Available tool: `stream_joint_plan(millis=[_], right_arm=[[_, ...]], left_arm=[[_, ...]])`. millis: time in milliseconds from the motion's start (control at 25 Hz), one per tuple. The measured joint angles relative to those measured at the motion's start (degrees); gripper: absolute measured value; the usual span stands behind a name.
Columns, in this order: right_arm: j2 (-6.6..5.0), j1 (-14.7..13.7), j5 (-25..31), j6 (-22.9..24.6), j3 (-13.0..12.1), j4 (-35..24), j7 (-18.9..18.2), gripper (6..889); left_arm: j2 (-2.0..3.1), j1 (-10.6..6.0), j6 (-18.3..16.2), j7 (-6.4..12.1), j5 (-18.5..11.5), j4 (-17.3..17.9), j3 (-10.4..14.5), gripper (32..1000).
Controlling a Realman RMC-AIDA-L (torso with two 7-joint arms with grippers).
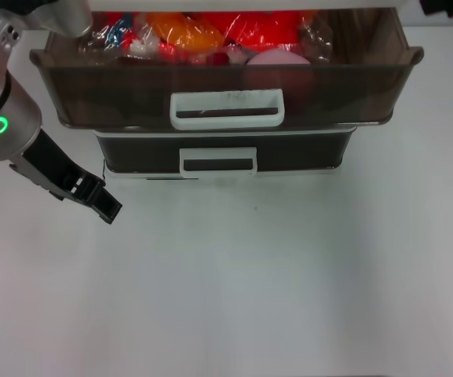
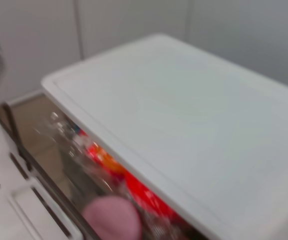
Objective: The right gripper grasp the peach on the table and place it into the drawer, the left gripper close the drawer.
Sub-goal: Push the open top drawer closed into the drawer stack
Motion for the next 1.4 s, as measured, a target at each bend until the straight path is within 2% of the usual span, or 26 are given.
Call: stream_joint_plan(millis=[160,240,280,320,440,480,560,600,640,720,800,960,1040,1120,1240,1360,1400], right_arm=[[-0.16,-4.0,-3.7,0.0,0.2,1.9,-1.1,779],[0.25,-5.6,-6.2,-0.1,0.4,5.1,-3.3,778],[0.81,-6.7,-8.5,-0.4,0.8,8.8,-6.1,778],[0.81,-6.7,-8.5,-0.4,0.8,8.8,-6.1,778],[2.53,-7.8,-13.1,-1.6,2.1,14.6,-10.8,778],[4.46,-8.2,-17.1,-4.3,3.1,19.1,-13.8,778],[5.85,-8.0,-20.6,-6.9,3.4,22.9,-16.0,777],[5.85,-8.0,-20.6,-6.9,3.4,22.9,-16.0,777],[6.46,-7.9,-22.3,-8.3,3.3,24.8,-16.9,777],[6.96,-7.8,-24.3,-10.0,3.0,26.6,-18.3,777],[7.54,-7.6,-25.2,-12.0,2.9,28.4,-19.2,777],[7.97,-7.0,-25.2,-14.8,2.9,31.5,-20.1,777],[7.98,-7.0,-25.3,-15.2,2.9,32.3,-20.4,777],[8.01,-7.0,-25.3,-15.5,2.9,32.8,-20.6,776],[8.21,-7.0,-25.2,-15.6,2.9,33.3,-20.8,776],[8.94,-6.5,-25.2,-15.6,2.9,33.5,-20.8,776],[9.3,-6.1,-25.2,-15.7,2.9,33.5,-20.8,776]], left_arm=[[-0.02,0.73,0.1,0.16,-0.3,1.0,0.1,814],[-0.02,1.03,0.3,0.2,-0.9,1.4,0.1,814],[0.0,1.33,0.5,0.21,-1.3,1.4,0.1,814],[0.0,1.33,0.5,0.21,-1.3,1.4,0.1,814],[0.0,1.57,0.5,0.31,-1.4,1.4,0.1,814],[0.0,1.66,0.4,0.34,-1.4,1.6,0.1,814],[-0.01,2.28,0.2,0.35,-1.5,2.6,0.7,814],[-0.02,2.62,0.1,0.32,-1.5,3.2,1.2,814],[-0.02,2.85,-0.1,0.27,-1.6,3.8,1.9,814],[0.0,2.98,-0.9,0.27,-2.2,5.0,3.3,814],[-0.02,3.27,-1.3,0.5,-3.8,6.6,5.1,814],[-0.04,3.3,-1.5,1.81,-7.5,9.9,10.6,814],[-0.05,1.99,-1.5,3.01,-9.6,11.1,13.1,814],[-0.03,-0.04,-1.6,4.0,-12.2,11.6,14.9,814],[-0.01,-4.63,-1.8,5.35,-16.1,11.8,16.5,814],[-0.03,-10.54,-2.3,6.08,-17.8,10.6,17.3,814],[-0.04,-11.89,-2.4,6.26,-17.9,9.9,17.5,814]])
